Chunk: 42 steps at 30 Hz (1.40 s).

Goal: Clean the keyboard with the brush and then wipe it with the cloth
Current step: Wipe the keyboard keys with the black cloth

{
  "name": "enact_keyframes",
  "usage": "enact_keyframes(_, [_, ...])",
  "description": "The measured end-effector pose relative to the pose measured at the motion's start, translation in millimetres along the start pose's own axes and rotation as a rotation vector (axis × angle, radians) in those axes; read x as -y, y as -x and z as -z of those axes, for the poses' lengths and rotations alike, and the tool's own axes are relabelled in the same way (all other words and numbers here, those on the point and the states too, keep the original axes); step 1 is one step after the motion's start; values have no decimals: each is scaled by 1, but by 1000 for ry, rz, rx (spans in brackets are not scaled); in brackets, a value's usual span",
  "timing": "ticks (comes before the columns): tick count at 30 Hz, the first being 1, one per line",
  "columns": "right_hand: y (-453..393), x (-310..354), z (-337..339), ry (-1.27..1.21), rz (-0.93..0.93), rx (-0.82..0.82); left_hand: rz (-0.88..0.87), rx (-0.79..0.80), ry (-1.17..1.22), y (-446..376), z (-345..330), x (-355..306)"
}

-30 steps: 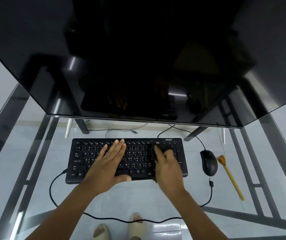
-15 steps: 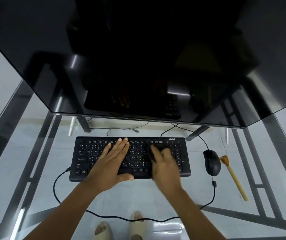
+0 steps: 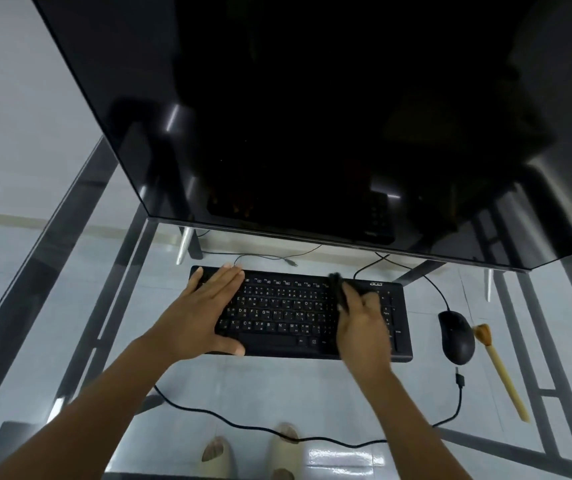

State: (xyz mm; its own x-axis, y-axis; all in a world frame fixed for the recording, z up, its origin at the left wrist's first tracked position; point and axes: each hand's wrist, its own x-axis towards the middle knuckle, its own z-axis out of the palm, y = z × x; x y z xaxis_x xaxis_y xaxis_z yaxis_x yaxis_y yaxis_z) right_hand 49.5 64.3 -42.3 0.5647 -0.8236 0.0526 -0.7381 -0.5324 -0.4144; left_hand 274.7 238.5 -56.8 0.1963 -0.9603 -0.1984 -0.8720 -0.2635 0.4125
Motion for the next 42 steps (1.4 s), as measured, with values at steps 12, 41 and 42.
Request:
enact_keyframes(12, [-2, 46, -16, 49, 254, 136, -38, -44, 19, 2, -5, 6])
enact_keyframes(41, [29, 48, 99, -952, -218, 65, 428, -90, 1631, -14, 73, -162])
enact_keyframes(42, [27, 35, 106, -1027, -310, 78, 404, -74, 1638, -20, 75, -176])
